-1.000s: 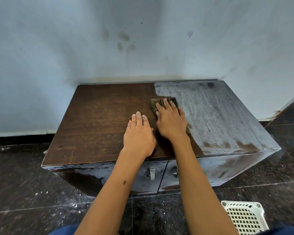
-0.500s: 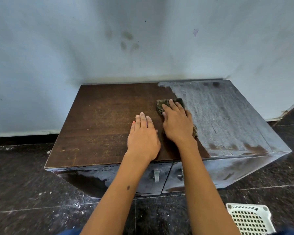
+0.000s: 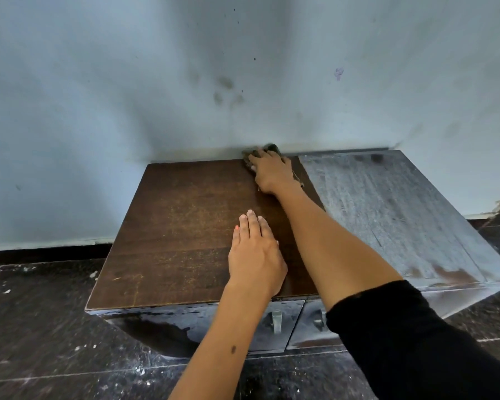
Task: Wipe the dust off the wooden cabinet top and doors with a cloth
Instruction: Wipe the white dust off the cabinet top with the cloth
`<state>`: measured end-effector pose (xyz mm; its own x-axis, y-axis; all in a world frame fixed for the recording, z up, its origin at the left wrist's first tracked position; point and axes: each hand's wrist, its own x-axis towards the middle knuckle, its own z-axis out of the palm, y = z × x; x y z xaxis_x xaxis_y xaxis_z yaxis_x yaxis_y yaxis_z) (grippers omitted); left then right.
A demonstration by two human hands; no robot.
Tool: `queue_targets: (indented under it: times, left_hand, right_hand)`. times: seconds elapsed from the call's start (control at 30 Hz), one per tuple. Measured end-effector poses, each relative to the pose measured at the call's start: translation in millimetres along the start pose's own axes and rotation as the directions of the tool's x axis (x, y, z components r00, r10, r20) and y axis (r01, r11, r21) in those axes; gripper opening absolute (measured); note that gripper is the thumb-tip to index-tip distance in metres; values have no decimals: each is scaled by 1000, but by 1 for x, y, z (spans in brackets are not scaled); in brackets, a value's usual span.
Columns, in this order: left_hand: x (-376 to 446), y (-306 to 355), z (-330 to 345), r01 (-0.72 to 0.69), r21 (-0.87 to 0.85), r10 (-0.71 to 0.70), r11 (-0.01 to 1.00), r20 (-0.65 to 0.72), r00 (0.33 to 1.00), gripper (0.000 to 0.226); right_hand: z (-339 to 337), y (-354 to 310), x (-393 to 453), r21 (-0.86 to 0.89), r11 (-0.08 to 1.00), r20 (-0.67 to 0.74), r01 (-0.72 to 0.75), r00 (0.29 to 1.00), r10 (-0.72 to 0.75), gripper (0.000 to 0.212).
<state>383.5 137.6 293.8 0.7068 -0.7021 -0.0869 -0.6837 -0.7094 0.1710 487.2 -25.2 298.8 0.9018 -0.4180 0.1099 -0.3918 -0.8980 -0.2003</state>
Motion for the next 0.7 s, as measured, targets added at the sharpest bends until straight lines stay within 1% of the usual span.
queue_targets:
  times: [0.03,0.1,0.2,0.27,0.3,0.37,0.47,0.53,0.6,0.7]
  left_hand:
    - [0,-1,0,-2,-2,2,1000,2,1000,58]
    - [-1,-2,0,-9,1,9,1000,9,1000,57]
    - [-2,-3,-1,-16,6,16,1000,5,1000,57]
    - [-2,-3,-1,-15,4,15,1000,7,1000,57]
    - [-2,-2,-1,-14,6,14,1000,11,1000,57]
    - [-3,-1,-2,-10,13,10,1000,13,1000,57]
    - [-2,0,-2,-3,6,3,1000,4,1000,57]
    - [-1,0,-1,-1,9,1,1000,6,1000,57]
    - [-1,0,-1,2,3,-2,1000,15,1000,57]
    - [-1,-1,1,-5,17,5,1000,10,1000,57]
  right_hand:
    - [-2,6,2,3,1000,22,-1,1000,1,46]
    - [-9,23,1,-3,998,39,-57,998,57,51]
    - [-17,51,-1,-31,974,0,-223,975,223,54]
    - [-18,53,-2,-72,949,-6,-307,952,307,51]
    - [-18,49,-2,-94,942,-17,-323,946,322,46]
    - [-15,31,1,-123,951,-45,-284,959,281,41]
    - [-5,7,4,-141,984,-52,-109,993,103,44]
    - [-5,11,4,-107,993,-45,-51,998,46,46]
    - [-11,31,4,-87,992,-32,-90,996,88,45]
    - [-24,66,2,-120,962,-6,-244,970,245,36]
